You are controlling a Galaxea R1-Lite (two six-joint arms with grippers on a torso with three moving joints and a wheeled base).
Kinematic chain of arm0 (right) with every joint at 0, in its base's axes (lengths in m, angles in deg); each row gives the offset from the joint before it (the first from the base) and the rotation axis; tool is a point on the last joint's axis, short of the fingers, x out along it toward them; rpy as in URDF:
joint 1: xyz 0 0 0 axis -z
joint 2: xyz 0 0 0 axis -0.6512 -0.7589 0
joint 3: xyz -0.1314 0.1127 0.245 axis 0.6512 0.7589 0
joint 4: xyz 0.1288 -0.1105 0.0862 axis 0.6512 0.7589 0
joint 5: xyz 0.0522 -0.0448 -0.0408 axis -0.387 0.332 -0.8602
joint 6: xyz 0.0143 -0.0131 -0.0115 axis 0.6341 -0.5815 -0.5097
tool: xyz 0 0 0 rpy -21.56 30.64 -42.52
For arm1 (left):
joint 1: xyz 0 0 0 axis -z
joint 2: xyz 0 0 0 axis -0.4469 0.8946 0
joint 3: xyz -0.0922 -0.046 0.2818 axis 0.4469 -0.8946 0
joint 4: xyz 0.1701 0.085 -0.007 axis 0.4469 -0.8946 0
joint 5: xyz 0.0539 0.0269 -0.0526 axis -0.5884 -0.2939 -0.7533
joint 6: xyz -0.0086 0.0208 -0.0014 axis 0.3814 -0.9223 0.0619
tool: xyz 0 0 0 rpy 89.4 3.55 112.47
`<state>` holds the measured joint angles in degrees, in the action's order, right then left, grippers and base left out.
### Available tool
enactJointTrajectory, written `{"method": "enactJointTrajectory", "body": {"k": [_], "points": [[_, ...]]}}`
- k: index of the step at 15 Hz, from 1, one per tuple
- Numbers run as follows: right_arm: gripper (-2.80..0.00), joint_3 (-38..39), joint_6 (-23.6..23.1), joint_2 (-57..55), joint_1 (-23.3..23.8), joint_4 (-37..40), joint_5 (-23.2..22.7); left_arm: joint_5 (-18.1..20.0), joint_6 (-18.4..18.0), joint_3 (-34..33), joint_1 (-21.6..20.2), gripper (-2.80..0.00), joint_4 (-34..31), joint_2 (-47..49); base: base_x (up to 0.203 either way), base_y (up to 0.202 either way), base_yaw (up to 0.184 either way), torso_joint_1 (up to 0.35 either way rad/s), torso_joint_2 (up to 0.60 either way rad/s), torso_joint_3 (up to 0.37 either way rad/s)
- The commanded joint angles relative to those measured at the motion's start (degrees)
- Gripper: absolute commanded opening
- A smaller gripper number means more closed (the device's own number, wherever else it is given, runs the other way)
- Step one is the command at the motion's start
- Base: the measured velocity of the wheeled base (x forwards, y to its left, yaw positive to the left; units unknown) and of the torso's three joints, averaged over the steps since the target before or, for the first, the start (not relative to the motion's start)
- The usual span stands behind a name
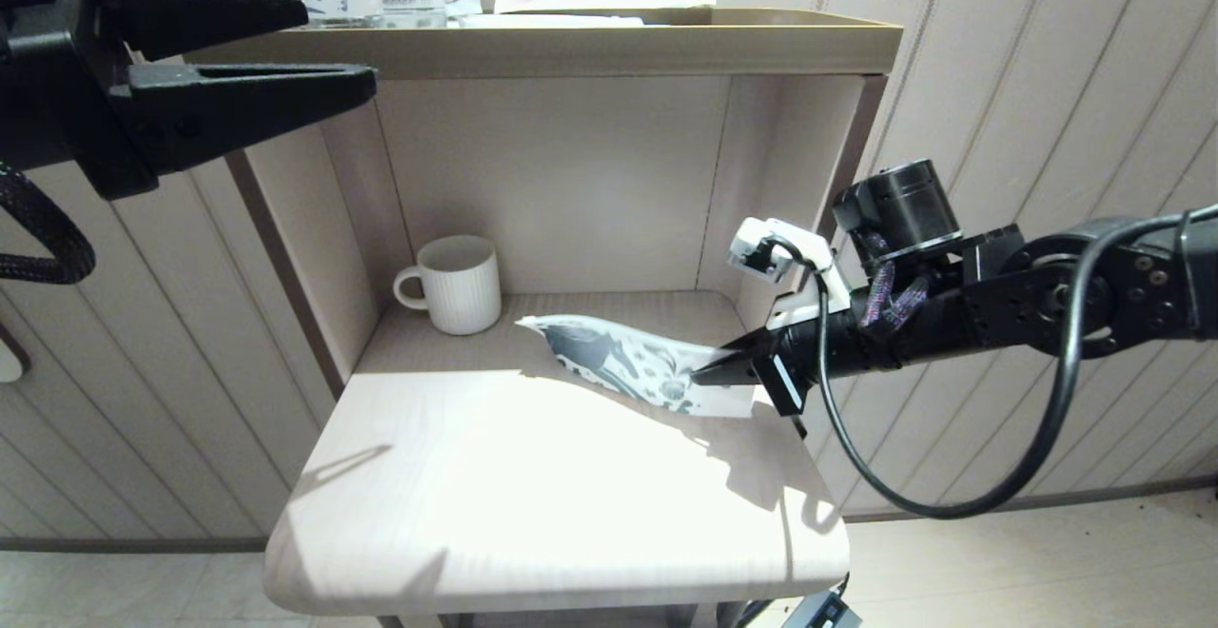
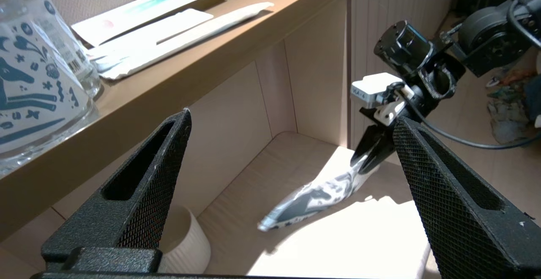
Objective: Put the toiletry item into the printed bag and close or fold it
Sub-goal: Close the strorage bag and place it on the desk
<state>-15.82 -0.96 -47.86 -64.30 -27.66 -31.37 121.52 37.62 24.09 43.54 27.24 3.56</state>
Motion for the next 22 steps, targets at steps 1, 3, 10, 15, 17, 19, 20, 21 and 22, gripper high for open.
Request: {"method": "enactJointTrajectory", "body": {"k": [1, 3, 10, 15, 17, 19, 20, 21, 22], "points": [[0.00, 0.00, 0.38, -0.21, -1.29, -1.59, 0.51, 0.08, -0.12, -0.67, -0.03, 0.00, 0.36, -0.88, 0.000, 0.000, 0.000, 0.000, 0.00, 0.000], [-2.80, -0.55, 1.23, -0.56, -1.20, -2.76, 0.56, -0.10, -0.21, -0.76, -0.03, 0.00, 0.36, -0.88, 0.000, 0.000, 0.000, 0.000, 0.00, 0.000], [-2.80, -2.68, 1.34, 1.95, -0.41, -2.56, 2.32, 0.08, -0.21, -0.49, -0.03, 0.00, 0.29, -0.09, 0.000, 0.000, 0.000, 0.000, 0.00, 0.000], [-2.80, -2.48, 1.34, 0.33, -1.63, -1.22, 5.37, 0.08, -0.21, -0.58, -0.02, 0.00, 0.27, 0.09, 0.000, 0.000, 0.000, 0.000, 0.00, 0.000], [-2.80, -2.40, 1.52, 0.23, -1.81, -1.61, 5.42, 0.08, -0.21, -0.49, 0.06, 0.00, 0.27, 0.20, 0.000, 0.000, 0.000, 0.000, 0.00, 0.000], [-2.80, -2.00, 1.56, 0.23, -1.88, -2.56, 5.70, 0.16, -0.21, -0.49, 0.06, 0.00, 0.27, 0.26, 0.000, 0.000, 0.000, 0.000, 0.00, 0.000], [-2.80, -2.15, 1.55, 0.23, -1.94, -2.38, 5.68, 0.16, -0.21, -0.49, 0.06, 0.00, 0.25, 0.26, 0.000, 0.000, 0.000, 0.000, 0.00, 0.000], [0.00, -1.47, 1.31, 0.23, -1.98, -2.87, 5.81, 0.16, -0.21, -0.50, 0.06, 0.00, 0.27, 0.26, 0.000, 0.000, 0.000, 0.000, 0.00, 0.000], [0.00, -1.29, 1.34, 0.18, -2.16, -3.65, 5.80, 0.16, -0.29, -0.59, 0.06, 0.00, 0.18, 0.26, 0.000, 0.000, 0.000, 0.000, 0.00, 0.000]]}}
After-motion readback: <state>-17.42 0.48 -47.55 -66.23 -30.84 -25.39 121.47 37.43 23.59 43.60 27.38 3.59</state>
